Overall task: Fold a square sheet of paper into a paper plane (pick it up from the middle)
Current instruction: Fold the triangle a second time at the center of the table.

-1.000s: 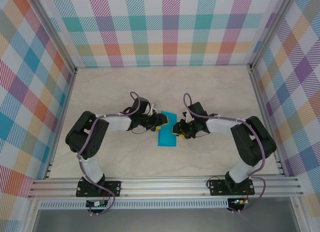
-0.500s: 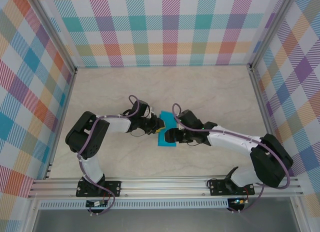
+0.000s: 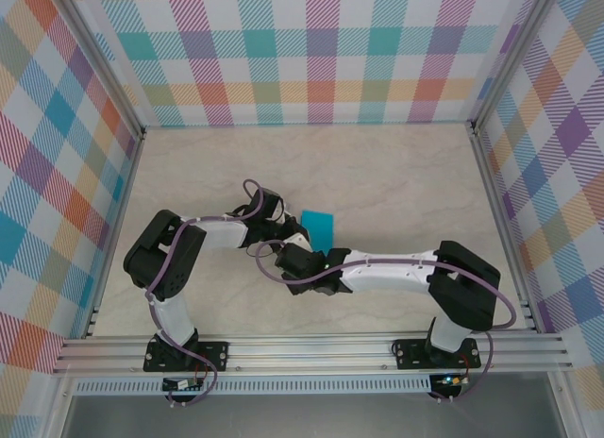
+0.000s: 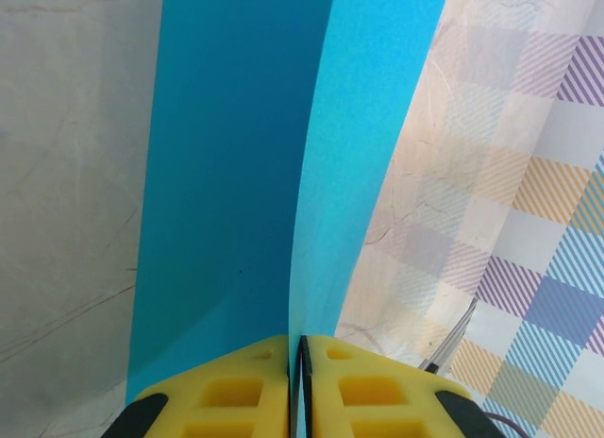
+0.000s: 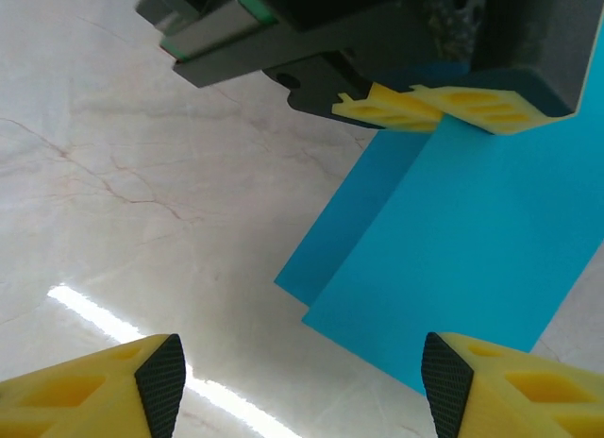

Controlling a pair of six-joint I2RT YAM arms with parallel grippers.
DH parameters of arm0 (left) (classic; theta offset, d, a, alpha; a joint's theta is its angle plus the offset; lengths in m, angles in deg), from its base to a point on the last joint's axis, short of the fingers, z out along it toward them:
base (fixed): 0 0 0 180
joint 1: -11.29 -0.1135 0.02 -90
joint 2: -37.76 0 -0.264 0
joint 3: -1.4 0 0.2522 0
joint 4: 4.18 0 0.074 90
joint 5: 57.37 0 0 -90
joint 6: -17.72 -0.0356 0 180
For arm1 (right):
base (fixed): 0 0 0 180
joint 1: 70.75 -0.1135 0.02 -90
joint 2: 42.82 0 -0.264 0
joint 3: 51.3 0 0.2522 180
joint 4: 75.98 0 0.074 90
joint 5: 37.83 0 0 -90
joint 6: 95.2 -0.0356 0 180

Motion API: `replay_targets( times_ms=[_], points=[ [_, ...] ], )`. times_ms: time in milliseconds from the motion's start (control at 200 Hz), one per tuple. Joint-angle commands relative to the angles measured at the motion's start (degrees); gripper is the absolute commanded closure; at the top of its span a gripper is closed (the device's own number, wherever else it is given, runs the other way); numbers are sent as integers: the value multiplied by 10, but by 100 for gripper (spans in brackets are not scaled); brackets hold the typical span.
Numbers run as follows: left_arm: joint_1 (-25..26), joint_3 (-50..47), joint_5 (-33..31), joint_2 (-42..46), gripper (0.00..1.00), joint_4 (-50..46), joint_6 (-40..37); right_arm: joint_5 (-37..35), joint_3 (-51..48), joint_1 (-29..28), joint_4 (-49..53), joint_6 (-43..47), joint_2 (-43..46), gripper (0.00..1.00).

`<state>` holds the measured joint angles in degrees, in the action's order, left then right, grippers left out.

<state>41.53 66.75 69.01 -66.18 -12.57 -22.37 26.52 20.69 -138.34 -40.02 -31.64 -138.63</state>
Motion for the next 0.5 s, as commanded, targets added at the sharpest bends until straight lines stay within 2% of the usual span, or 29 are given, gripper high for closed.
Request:
replay_targets(
  times_ms=[0, 305, 495],
  points=[
    [-2, 15, 1, 13, 88, -19, -7, -55, 14, -7, 28, 5, -19, 31],
    [-1, 17, 7, 10, 88, -17, -9, -83, 33, -12, 28, 6, -47, 38],
    [-1, 19, 8, 12, 88, -22, -10, -94, 36, -12, 30, 6, -47, 49]
  ],
)
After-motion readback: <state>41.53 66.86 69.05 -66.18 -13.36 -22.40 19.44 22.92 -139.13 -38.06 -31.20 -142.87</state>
